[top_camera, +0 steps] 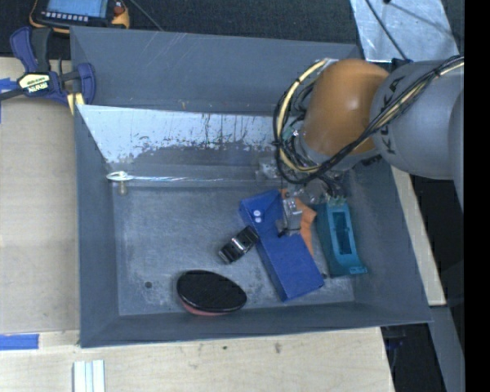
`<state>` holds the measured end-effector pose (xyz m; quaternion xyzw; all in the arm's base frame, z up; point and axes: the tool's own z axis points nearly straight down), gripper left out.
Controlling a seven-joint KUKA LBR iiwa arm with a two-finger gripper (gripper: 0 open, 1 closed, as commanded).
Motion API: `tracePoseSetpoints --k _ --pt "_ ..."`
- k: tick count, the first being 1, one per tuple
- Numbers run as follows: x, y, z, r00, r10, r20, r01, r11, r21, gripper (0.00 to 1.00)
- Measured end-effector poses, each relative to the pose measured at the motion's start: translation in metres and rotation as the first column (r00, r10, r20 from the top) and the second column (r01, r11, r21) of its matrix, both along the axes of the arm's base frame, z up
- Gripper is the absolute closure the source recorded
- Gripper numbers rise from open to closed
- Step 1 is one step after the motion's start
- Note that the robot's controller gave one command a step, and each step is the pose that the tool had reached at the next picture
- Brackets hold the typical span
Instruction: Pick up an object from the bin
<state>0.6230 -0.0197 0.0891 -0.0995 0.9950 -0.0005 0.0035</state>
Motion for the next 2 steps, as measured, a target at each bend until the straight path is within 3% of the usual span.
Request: tracePoseSetpoints --k 1,2 --pt "-0.002 0.026 -0.012 1.0 -0.01 -0.003 0.01 1.0 -0.003 0.0" --pt "-0.061 -0.002 -0.009 0.994 -0.098 0.044 0.098 0.995 0.005 1.0"
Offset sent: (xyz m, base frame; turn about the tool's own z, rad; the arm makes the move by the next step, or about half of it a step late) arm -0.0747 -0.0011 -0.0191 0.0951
